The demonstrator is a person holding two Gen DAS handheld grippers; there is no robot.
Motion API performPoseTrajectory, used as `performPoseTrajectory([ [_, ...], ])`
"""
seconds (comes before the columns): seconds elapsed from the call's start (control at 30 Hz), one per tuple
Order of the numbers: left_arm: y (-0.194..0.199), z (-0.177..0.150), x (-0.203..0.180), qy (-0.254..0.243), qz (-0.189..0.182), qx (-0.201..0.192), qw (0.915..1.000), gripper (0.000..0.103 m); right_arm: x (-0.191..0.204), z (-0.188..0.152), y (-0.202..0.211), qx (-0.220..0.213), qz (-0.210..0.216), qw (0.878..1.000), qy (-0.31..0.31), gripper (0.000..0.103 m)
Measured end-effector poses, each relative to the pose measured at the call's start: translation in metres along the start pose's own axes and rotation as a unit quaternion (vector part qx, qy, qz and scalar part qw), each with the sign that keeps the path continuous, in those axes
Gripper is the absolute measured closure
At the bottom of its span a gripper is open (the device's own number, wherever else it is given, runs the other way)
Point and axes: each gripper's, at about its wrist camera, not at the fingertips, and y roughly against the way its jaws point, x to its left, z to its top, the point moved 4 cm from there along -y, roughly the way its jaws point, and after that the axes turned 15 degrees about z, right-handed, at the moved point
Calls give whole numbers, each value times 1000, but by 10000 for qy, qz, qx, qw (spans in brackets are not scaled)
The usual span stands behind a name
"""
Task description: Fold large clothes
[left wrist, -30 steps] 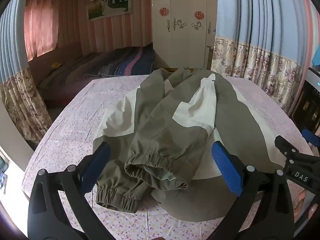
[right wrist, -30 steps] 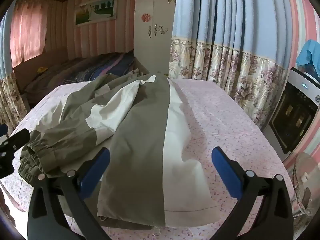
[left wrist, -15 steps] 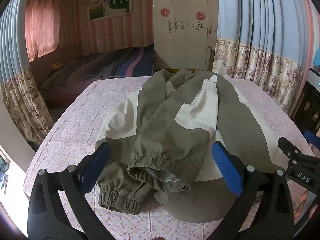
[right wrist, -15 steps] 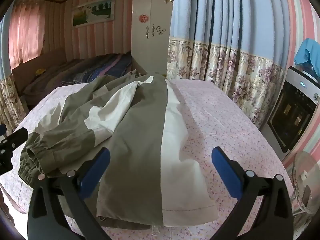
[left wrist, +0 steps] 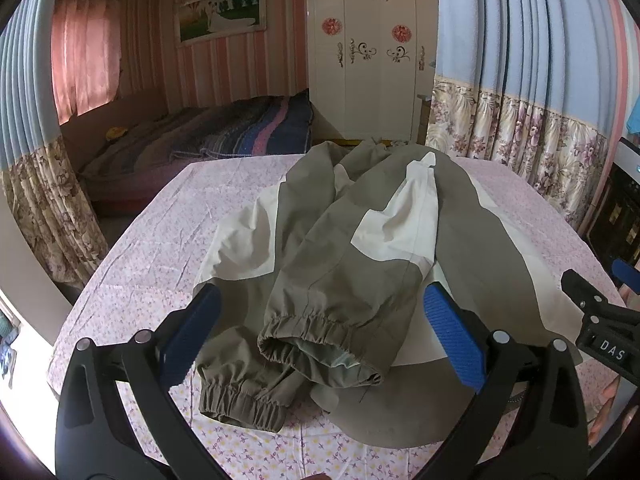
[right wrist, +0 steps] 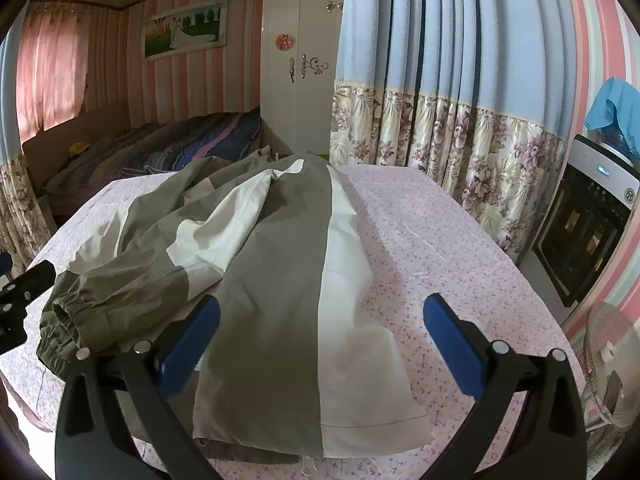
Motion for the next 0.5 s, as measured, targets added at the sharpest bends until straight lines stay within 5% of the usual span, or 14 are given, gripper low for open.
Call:
performPoseTrajectory([
  [0.5,6,-4,-1,0,-11,-62,10000,3,-4,3,4,-96,4,9999,-70,2],
])
